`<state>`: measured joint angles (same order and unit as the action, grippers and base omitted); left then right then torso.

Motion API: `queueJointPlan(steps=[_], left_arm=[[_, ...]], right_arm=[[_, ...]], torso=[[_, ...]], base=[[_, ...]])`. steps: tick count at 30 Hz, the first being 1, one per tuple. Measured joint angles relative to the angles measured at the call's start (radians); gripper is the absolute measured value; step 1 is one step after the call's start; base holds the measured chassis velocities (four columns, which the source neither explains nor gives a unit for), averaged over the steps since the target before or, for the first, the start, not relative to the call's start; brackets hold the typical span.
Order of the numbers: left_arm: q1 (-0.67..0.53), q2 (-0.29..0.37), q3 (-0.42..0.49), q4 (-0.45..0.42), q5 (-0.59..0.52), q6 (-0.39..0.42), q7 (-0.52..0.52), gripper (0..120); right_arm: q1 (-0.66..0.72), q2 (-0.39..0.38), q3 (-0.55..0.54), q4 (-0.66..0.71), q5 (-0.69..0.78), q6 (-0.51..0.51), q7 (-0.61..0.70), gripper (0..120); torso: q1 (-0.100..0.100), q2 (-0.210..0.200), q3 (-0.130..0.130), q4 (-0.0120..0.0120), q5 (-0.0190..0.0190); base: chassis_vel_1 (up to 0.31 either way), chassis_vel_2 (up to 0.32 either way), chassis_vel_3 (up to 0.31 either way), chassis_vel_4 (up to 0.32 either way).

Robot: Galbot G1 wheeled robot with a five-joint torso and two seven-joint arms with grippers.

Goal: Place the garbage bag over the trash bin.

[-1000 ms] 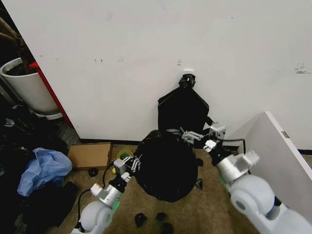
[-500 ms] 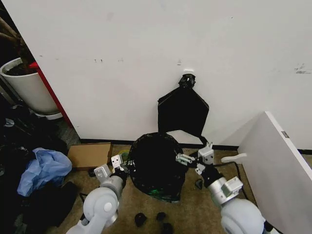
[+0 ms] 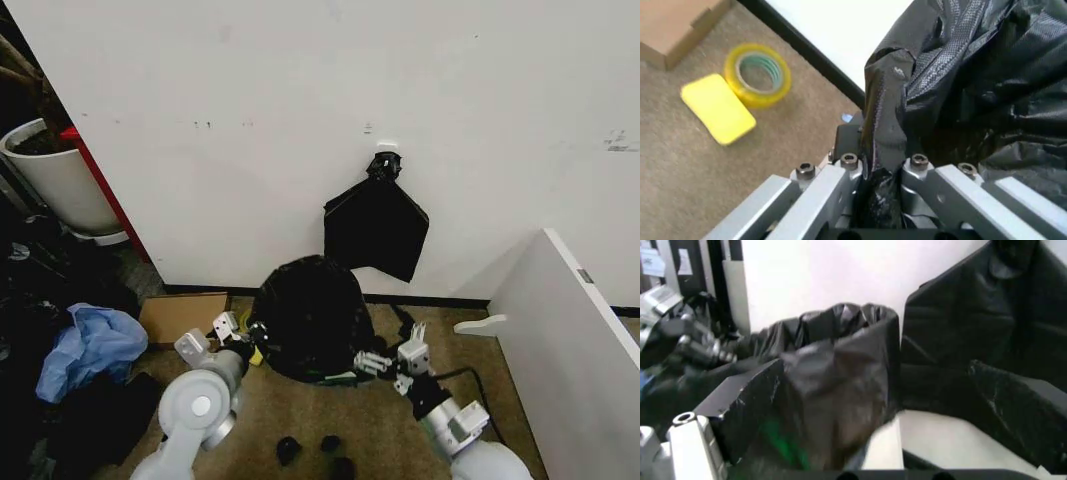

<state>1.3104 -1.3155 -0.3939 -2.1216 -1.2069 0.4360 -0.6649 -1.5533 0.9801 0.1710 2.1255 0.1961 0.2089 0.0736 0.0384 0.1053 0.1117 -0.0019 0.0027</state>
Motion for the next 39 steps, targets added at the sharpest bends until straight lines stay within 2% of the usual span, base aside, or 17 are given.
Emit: queueJointPlan(steps=[4,10,17,21,24,27,30,39], left_arm=[[-0.002,0.017,-0.021,0.006,-0.003,-0.010,0.007,3],[-0.017,0.026,-0.063,0.000,-0.054,-0.014,0.012,3],[0.000,0.026,-0.062,-0.043,-0.065,-0.007,0.021,3],[0.004,0.025,-0.060,-0.058,-0.065,-0.006,0.025,3],[0.005,0.025,-0.061,-0.071,-0.067,-0.002,0.025,3],[0.010,0.026,-0.063,-0.092,-0.074,0.005,0.025,3],[0.013,0.026,-0.063,-0.100,-0.078,0.009,0.025,3],[0.029,0.025,-0.063,-0.132,-0.082,0.019,0.025,3]], right_arm=[[-0.044,-0.006,0.000,-0.003,0.007,0.024,-0.008,100],[-0.083,-0.005,0.001,-0.020,-0.009,-0.001,0.004,100],[-0.034,0.012,-0.005,-0.058,0.028,-0.007,0.001,100],[-0.004,0.009,0.004,-0.102,-0.006,-0.001,-0.008,100],[0.008,0.002,0.017,-0.145,-0.057,0.055,-0.050,100],[0.028,0.000,0.036,-0.218,-0.110,0.184,-0.160,100],[0.042,0.005,0.038,-0.246,-0.131,0.217,-0.176,100],[0.126,0.039,0.070,-0.361,-0.293,0.330,-0.092,100]], torso=[[0.000,0.000,0.000,0.0000,-0.0002],[0.000,0.000,0.000,-0.0001,-0.0002],[0.000,0.000,0.000,0.0000,-0.0002],[0.000,0.000,0.000,0.0000,-0.0001],[0.000,0.000,0.000,0.0000,-0.0001],[0.000,0.000,0.000,-0.0001,-0.0001],[0.000,0.000,0.000,-0.0001,-0.0001],[0.000,0.000,0.000,0.0000,0.0000]], base=[[0.000,0.000,0.000,0.000],[0.000,0.000,0.000,0.000],[0.000,0.000,0.000,0.000],[0.000,0.000,0.000,0.000],[0.000,0.000,0.000,0.000],[0.000,0.000,0.000,0.000],[0.000,0.000,0.000,0.000],[0.000,0.000,0.000,0.000]])
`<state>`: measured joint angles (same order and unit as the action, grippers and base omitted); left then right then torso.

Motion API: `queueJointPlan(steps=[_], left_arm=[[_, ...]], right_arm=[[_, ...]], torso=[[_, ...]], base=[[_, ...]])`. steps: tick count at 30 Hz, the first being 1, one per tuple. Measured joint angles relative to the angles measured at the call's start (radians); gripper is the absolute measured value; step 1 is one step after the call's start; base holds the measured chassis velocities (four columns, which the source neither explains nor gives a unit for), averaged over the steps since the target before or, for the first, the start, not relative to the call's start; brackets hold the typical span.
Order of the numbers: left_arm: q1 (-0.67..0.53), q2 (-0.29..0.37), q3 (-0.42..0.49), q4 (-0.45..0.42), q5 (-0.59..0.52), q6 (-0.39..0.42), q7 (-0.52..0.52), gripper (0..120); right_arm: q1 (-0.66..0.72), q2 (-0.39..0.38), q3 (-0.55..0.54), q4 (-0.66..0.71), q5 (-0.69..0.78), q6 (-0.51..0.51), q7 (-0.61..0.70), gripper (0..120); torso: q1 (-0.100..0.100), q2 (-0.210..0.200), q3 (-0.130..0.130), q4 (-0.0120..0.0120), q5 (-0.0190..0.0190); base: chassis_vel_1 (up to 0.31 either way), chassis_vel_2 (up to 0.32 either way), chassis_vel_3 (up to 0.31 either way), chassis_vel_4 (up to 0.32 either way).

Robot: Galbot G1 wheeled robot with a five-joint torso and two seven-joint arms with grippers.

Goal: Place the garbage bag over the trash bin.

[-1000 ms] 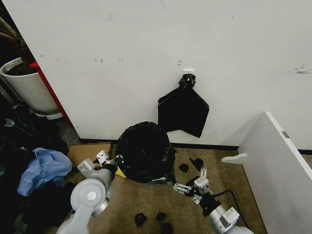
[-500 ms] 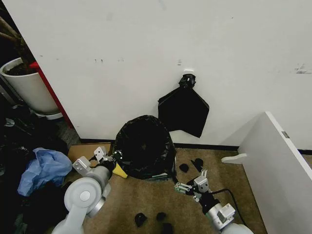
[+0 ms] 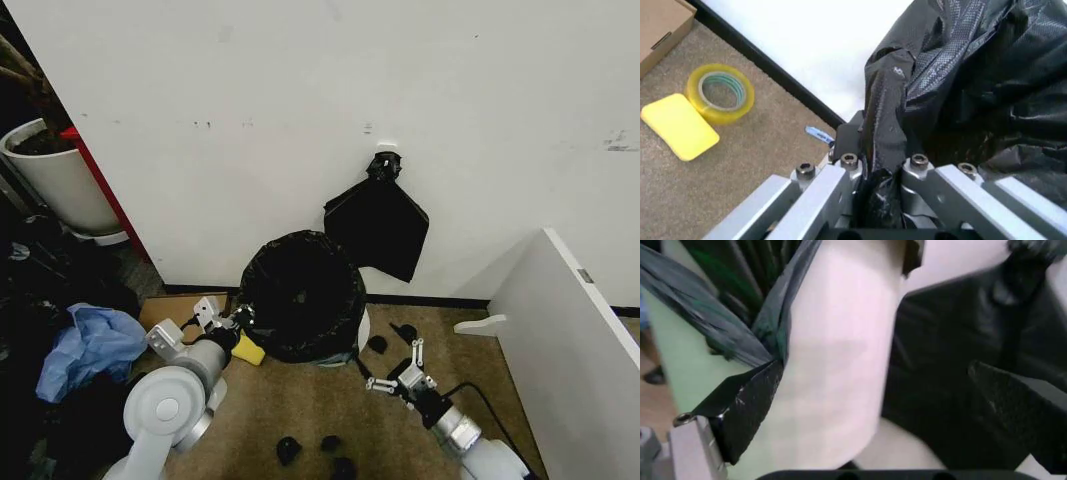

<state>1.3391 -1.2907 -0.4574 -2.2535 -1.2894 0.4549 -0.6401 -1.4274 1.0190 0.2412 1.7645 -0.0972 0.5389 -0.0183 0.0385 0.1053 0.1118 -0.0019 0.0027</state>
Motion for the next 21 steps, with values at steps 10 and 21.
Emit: queueJointPlan(steps=[10,21], left_arm=[[-0.009,0.001,0.023,0.044,0.020,-0.007,0.002,3],[-0.028,0.012,0.067,0.119,0.058,-0.017,0.017,3]], right_arm=[[-0.023,-0.018,0.033,0.011,0.121,0.202,-0.250,100],[0.010,-0.029,0.214,0.048,0.280,0.037,-0.204,100]], torso=[[0.000,0.000,0.000,-0.0001,0.0001],[0.000,0.000,0.000,0.0000,-0.0002]], base=[[0.000,0.000,0.000,0.000],[0.000,0.000,0.000,0.000]])
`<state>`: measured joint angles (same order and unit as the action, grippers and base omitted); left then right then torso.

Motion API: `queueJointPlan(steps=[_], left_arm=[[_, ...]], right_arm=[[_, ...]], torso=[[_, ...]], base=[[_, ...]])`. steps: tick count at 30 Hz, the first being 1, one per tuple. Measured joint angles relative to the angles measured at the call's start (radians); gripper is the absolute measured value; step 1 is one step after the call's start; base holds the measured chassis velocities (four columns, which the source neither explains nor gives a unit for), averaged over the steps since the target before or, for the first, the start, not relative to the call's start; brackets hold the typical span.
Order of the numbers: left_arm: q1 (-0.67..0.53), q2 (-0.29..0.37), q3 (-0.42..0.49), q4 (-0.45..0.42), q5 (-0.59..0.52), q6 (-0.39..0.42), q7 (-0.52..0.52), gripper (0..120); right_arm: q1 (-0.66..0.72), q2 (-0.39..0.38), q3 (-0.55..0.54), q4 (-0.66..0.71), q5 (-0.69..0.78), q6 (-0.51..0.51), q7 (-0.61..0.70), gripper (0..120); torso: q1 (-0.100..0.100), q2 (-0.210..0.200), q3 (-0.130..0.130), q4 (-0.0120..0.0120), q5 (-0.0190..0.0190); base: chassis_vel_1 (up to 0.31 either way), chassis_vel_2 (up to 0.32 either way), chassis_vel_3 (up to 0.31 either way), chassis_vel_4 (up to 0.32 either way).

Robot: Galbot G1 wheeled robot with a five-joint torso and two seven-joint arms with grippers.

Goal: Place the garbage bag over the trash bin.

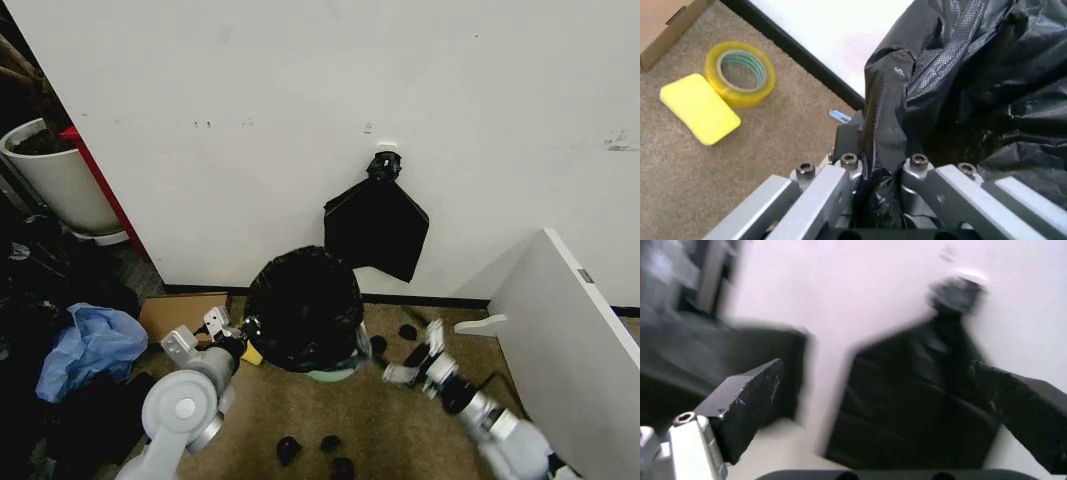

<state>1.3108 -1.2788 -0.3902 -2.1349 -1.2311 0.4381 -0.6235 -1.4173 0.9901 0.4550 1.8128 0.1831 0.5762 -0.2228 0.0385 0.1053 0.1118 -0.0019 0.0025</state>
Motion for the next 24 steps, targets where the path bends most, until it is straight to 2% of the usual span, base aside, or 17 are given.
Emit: queueJointPlan(steps=[1,3,5,6,8,10,12,15,18,24], left_arm=[[-0.002,0.000,0.000,0.001,-0.001,0.000,0.000,3],[-0.011,0.004,0.000,0.005,-0.011,0.000,0.000,3],[-0.011,0.011,0.004,0.014,-0.010,0.000,0.000,3],[-0.007,0.013,0.008,0.022,-0.002,0.000,0.000,3],[-0.005,0.014,0.011,0.027,0.004,0.001,0.000,3],[0.003,0.013,0.023,0.047,0.038,0.001,-0.001,3],[0.008,0.006,0.036,0.067,0.084,0.004,-0.004,3],[0.008,0.002,0.042,0.076,0.108,0.008,-0.009,3],[0.009,-0.007,0.062,0.102,0.177,0.013,-0.015,3],[0.012,-0.010,0.090,0.115,0.241,0.026,-0.011,3]], right_arm=[[-0.001,-0.001,0.008,-0.002,-0.024,-0.011,0.018,100],[-0.009,-0.003,0.038,-0.026,-0.136,-0.086,0.146,100],[-0.017,0.002,0.036,-0.025,-0.156,-0.175,0.276,100],[-0.019,0.006,0.025,-0.008,-0.130,-0.224,0.345,100],[-0.021,0.009,0.017,0.007,-0.104,-0.250,0.382,100],[-0.023,0.023,-0.012,0.069,0.027,-0.298,0.448,100],[-0.018,0.040,-0.035,0.107,0.092,-0.299,0.451,100],[-0.015,0.046,-0.043,0.116,0.095,-0.297,0.446,100],[-0.010,0.052,-0.060,0.121,0.060,-0.285,0.425,100],[-0.003,0.053,-0.069,0.121,0.029,-0.277,0.407,100]], torso=[[0.000,0.000,0.000,0.0000,0.0000],[0.000,0.000,0.000,-0.0002,0.0002],[0.000,0.000,0.000,-0.0003,0.0002],[0.000,0.000,0.000,-0.0004,0.0003],[0.000,0.000,0.000,-0.0003,0.0003],[0.000,0.000,0.000,-0.0001,-0.0001],[0.000,0.000,0.000,0.0000,0.0001],[0.000,0.000,0.000,0.0001,0.0000],[0.000,0.000,0.000,0.0000,0.0000],[0.000,0.000,0.000,0.0000,0.0000]], base=[[0.000,0.000,0.000,0.000],[0.000,0.000,0.000,0.000],[0.000,0.000,0.000,0.000],[0.000,0.000,0.000,0.000],[0.000,0.000,0.000,0.000],[0.000,0.000,0.000,0.000],[0.000,0.000,0.000,0.000],[0.000,0.000,0.000,0.000],[0.000,0.000,0.000,0.000],[0.000,0.000,0.000,0.000]])
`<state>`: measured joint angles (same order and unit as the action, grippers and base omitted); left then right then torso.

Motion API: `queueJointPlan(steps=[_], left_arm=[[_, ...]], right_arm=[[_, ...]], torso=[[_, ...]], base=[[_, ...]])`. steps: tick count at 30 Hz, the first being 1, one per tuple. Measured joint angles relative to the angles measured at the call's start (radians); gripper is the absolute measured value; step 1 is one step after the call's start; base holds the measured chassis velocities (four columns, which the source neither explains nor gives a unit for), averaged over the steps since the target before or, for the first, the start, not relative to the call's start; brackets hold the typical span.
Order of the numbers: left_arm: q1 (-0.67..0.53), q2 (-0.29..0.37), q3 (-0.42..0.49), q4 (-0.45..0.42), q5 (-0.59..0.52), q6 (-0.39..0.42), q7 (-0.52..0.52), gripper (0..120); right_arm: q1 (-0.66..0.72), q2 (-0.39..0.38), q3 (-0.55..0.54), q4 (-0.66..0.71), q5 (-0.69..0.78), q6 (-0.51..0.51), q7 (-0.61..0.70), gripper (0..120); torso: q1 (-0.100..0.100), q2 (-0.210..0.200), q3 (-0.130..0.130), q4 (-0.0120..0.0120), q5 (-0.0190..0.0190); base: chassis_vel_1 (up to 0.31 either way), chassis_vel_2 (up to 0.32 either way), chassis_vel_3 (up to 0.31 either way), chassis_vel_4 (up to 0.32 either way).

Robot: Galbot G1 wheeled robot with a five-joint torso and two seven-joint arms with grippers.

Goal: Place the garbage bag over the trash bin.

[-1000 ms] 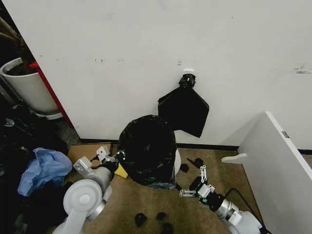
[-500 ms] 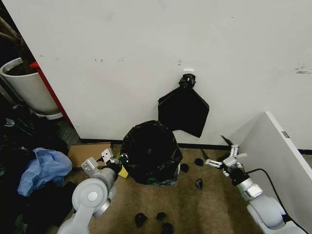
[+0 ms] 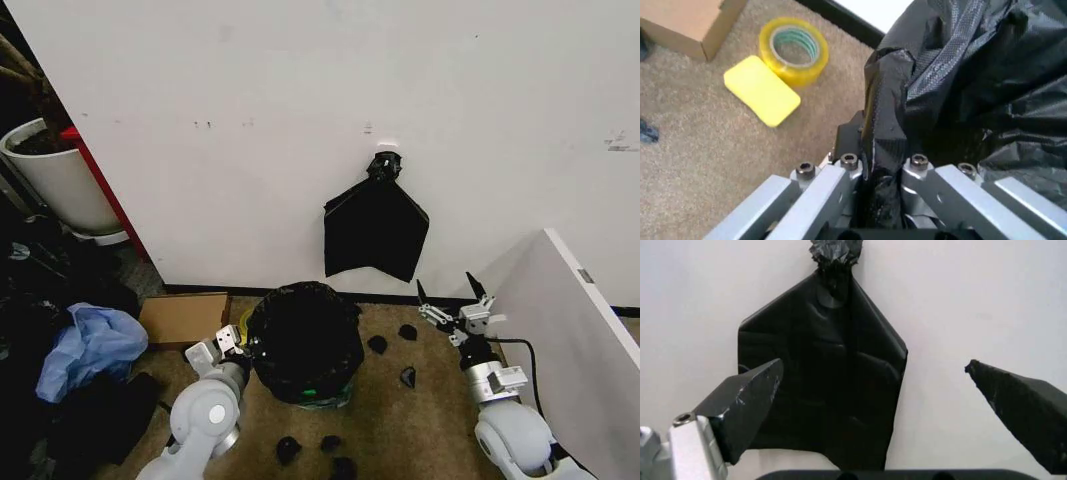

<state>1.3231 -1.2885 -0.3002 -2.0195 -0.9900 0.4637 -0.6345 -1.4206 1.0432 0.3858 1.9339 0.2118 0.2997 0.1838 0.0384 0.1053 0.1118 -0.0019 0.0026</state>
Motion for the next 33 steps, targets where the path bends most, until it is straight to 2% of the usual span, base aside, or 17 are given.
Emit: queueJointPlan(steps=[6,8,11,12,16,17,19,24,26,29,33], left_arm=[[0.008,-0.010,0.038,0.016,0.031,0.002,0.009,3],[0.020,-0.017,0.055,0.024,0.054,0.002,0.011,7],[0.035,-0.024,0.072,0.028,0.107,-0.008,0.028,19],[0.035,-0.024,0.072,0.028,0.107,-0.008,0.028,19],[0.064,-0.015,0.081,-0.003,0.183,-0.042,0.053,37],[0.069,-0.013,0.078,-0.012,0.186,-0.043,0.053,42],[0.074,-0.010,0.073,-0.023,0.188,-0.043,0.053,43],[0.087,0.005,0.056,-0.063,0.189,-0.038,0.034,68],[0.087,0.007,0.054,-0.066,0.188,-0.039,0.033,69],[0.091,0.015,0.044,-0.098,0.174,-0.032,0.024,84],[0.105,0.027,0.035,-0.119,0.160,-0.016,0.000,98]], right_arm=[[0.005,-0.001,0.005,-0.011,-0.003,0.002,-0.007,100],[0.000,-0.002,0.009,-0.019,-0.004,0.006,-0.009,100],[-0.004,-0.002,0.011,-0.026,-0.005,0.009,-0.010,100],[-0.004,-0.002,0.011,-0.026,-0.005,0.009,-0.010,100],[-0.002,-0.002,0.010,-0.026,-0.008,0.009,-0.014,100],[-0.002,-0.002,0.010,-0.026,-0.008,0.009,-0.014,100],[-0.002,-0.002,0.010,-0.024,-0.009,0.009,-0.015,100],[-0.012,0.003,0.018,-0.013,-0.018,0.009,-0.017,100],[-0.013,0.004,0.018,-0.013,-0.018,0.009,-0.017,100],[-0.014,0.008,0.017,-0.012,-0.020,0.010,-0.017,100],[-0.011,0.012,0.013,-0.009,-0.020,0.010,-0.017,100]], torso=[[0.000,0.000,0.000,-0.0001,0.0000],[0.000,0.000,0.000,-0.0001,0.0000],[0.000,0.000,0.000,-0.0001,0.0000],[0.000,0.000,0.000,-0.0001,0.0000],[0.000,0.000,0.000,-0.0001,0.0001],[0.000,0.000,0.000,0.0000,0.0001],[0.000,0.000,0.000,0.0000,0.0000],[0.000,0.000,0.000,-0.0002,0.0000],[0.000,0.000,0.000,-0.0002,0.0000],[0.000,0.000,0.000,-0.0001,-0.0001],[0.000,0.000,0.000,0.0000,0.0000]], base=[[0.000,0.000,0.000,0.000],[0.000,0.000,0.000,0.000],[0.000,0.000,0.000,0.000],[0.000,0.000,0.000,0.000],[0.000,0.000,0.000,0.000],[0.000,0.000,0.000,0.000],[0.000,0.000,0.000,0.000],[0.000,0.000,0.000,0.000],[0.000,0.000,0.000,0.000],[0.000,0.000,0.000,0.000],[0.000,0.000,0.000,0.000]])
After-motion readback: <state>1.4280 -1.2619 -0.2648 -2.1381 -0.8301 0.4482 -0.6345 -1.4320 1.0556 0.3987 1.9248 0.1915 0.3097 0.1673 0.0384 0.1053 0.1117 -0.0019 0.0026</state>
